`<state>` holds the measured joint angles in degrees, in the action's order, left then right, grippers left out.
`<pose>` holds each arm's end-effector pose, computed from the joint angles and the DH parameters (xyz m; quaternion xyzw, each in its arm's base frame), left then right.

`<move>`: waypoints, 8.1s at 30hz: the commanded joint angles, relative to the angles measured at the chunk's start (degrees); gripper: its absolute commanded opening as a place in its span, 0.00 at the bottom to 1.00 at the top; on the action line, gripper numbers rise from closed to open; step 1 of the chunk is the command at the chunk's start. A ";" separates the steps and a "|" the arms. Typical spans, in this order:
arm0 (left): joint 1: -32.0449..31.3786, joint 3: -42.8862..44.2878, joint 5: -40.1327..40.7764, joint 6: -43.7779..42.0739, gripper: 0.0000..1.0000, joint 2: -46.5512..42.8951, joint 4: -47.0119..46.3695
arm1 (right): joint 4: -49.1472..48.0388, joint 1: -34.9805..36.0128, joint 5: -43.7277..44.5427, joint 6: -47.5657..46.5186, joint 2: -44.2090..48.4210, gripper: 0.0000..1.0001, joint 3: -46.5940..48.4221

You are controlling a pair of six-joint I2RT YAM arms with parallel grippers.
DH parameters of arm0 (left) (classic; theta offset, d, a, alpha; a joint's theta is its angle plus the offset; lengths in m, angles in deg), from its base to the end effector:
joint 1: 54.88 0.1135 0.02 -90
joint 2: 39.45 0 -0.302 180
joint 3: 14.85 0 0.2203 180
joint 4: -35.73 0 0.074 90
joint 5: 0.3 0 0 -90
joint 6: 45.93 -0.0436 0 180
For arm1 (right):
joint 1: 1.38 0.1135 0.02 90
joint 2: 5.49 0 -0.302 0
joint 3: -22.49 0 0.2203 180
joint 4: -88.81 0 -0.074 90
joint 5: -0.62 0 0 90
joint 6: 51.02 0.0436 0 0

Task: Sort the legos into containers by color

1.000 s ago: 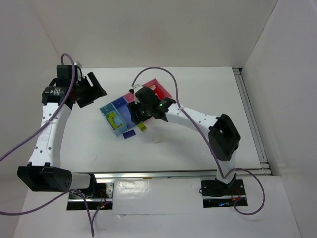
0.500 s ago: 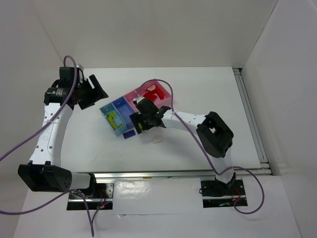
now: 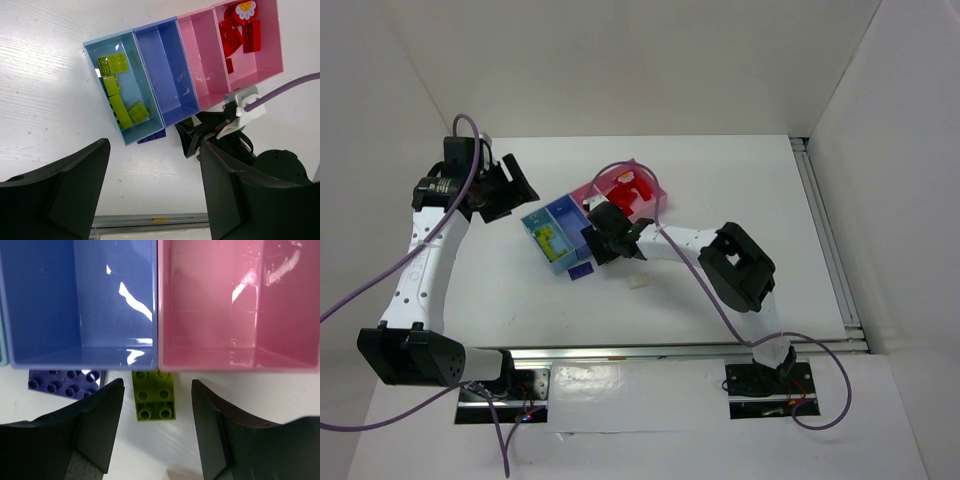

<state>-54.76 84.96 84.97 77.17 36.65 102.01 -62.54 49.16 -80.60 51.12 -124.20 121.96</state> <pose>0.2357 -0.0031 0.4158 -0.2456 0.8814 -0.1503 0.3746 0.2921 0.3444 0.2189 -0.2800 0.8878 0.1253 0.3431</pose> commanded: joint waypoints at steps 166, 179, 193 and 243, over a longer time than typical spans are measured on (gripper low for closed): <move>-32.03 -11.32 21.69 -9.19 0.88 25.41 -11.18 | 7.55 -20.13 7.66 6.05 21.07 0.77 -0.33; -29.12 -19.05 10.45 -11.74 0.84 26.65 -20.51 | 6.50 -20.13 5.73 6.58 21.60 0.77 -2.89; -36.68 -20.11 9.49 -5.07 0.76 26.65 -16.73 | 6.49 -20.13 6.25 6.58 21.60 0.77 -3.41; -14.01 11.79 10.71 7.94 0.90 33.51 -6.18 | 11.07 -24.00 9.51 7.63 27.22 0.77 -7.02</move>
<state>-68.83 94.51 94.83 83.86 70.96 94.87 -51.79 25.58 -70.98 58.22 -99.35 114.68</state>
